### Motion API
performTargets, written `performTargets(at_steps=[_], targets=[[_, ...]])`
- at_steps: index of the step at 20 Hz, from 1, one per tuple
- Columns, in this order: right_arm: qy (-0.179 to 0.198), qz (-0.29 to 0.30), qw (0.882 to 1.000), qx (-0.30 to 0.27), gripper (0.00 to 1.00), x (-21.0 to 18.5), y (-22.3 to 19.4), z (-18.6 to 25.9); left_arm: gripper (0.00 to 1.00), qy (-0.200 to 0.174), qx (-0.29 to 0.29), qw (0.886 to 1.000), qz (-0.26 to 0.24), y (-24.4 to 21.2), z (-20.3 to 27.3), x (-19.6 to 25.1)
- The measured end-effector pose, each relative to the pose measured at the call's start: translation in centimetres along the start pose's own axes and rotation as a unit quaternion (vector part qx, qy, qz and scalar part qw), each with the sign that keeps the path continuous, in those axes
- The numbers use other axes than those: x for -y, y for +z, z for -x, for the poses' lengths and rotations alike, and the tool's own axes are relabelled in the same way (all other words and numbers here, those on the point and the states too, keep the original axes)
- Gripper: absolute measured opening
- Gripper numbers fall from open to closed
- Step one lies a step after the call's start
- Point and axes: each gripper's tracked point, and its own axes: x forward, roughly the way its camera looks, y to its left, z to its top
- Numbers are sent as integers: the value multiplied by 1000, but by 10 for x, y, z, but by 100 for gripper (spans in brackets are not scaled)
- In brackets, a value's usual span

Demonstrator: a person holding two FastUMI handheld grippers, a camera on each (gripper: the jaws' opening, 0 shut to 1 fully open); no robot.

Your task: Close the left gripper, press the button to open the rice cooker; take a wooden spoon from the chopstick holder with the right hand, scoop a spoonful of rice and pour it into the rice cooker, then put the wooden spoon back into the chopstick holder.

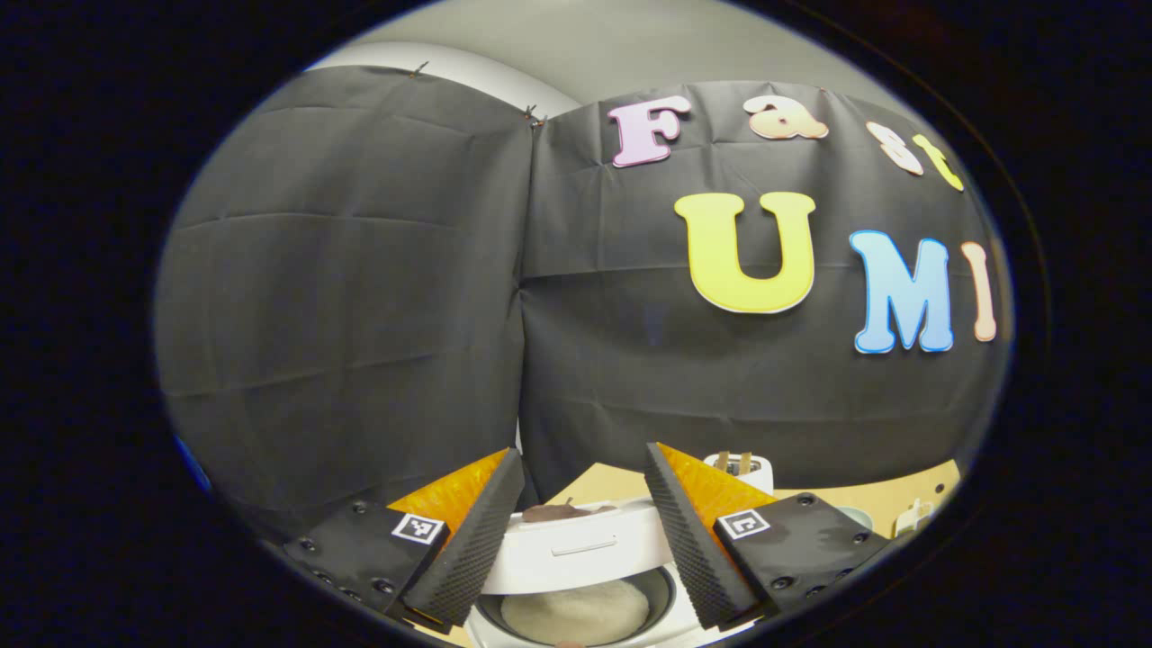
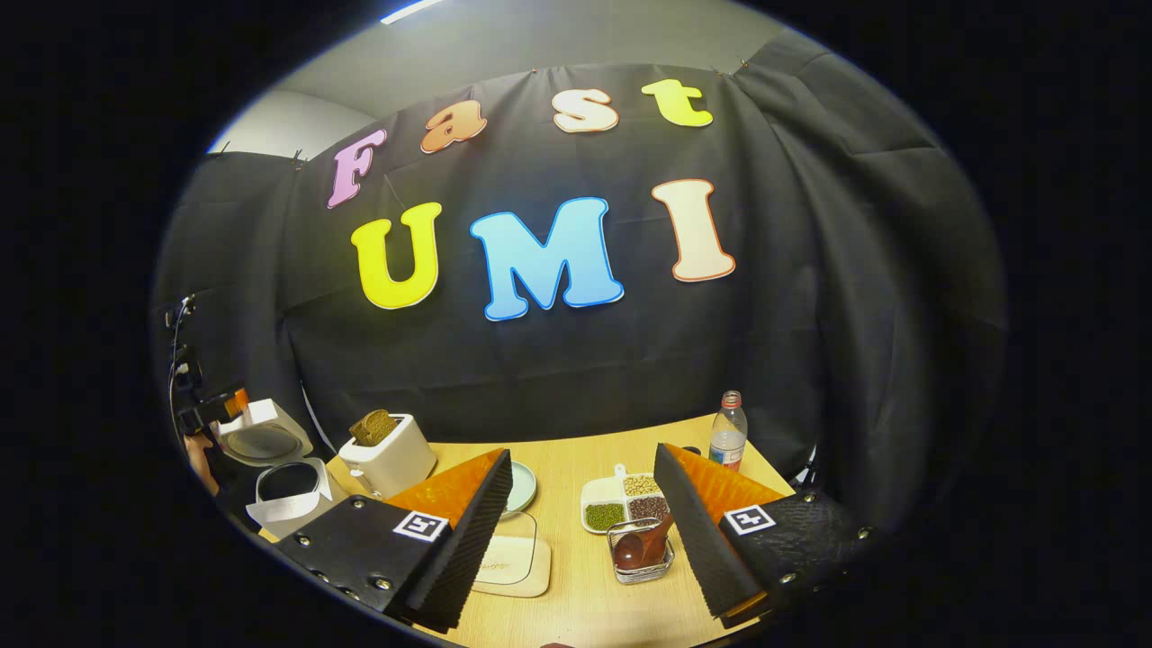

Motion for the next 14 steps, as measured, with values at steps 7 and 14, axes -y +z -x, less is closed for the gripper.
performTargets(at_steps=[7,14], targets=[[16,12,1000,-9,96,-12,-4,-2,95,2,-39,999,6,-67,40,14],[33,18,999,-20,96,-27,-9,-4,98,0,-74,997,17,-109,59,17]])
